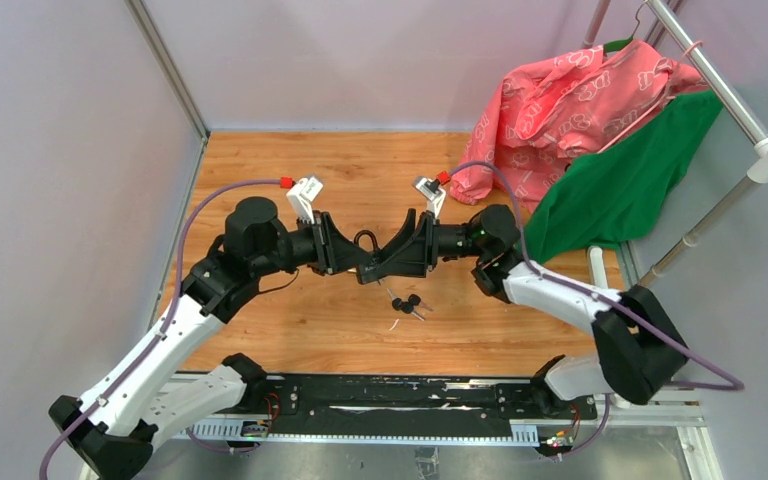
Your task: Unlock with the key
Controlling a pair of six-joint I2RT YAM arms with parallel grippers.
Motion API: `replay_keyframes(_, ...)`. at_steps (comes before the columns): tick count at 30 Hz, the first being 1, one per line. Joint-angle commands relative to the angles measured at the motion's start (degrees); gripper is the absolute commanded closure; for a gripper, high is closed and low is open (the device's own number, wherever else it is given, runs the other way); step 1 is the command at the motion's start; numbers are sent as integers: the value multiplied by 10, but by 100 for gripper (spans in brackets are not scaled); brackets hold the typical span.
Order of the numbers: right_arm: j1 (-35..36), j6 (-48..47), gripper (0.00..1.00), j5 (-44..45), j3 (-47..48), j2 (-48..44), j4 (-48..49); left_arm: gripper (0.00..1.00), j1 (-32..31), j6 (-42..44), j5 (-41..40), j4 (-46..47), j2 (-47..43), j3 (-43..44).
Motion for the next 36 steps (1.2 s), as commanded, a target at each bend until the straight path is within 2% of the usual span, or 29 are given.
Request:
replay_keyframes(1, 0, -305, 24, 71, 64, -92, -392, 100, -5, 3, -61, -43, 9, 19)
replay_keyframes(3, 7, -435, 21, 153, 103, -123, -574, 100, -5, 3, -96, -80, 23, 36)
replay_keyframes(5, 11, -492, 19, 208, 121, -142, -656, 100, -5, 2, -121, -111, 42, 48)
replay_keyframes(7, 11, -504, 18, 222, 125, -151, -690, 100, -5, -6, -135, -119, 55, 51)
replay_keyframes(10, 22, -499, 17, 236, 130, -151, -706, 100, -5, -20, -148, -119, 73, 54)
replay_keyframes(19, 111, -530, 14, 357, 180, -115, -755, 100, -5, -79, -183, -140, 137, 81)
replay_keyframes(29, 113, -399, 11, 410, 174, -56, -706, 100, -5, -117, -209, -139, 139, 82)
replay_keyframes(36, 114, -327, 10, 385, 160, -40, -637, 100, -5, -124, -217, -135, 138, 89)
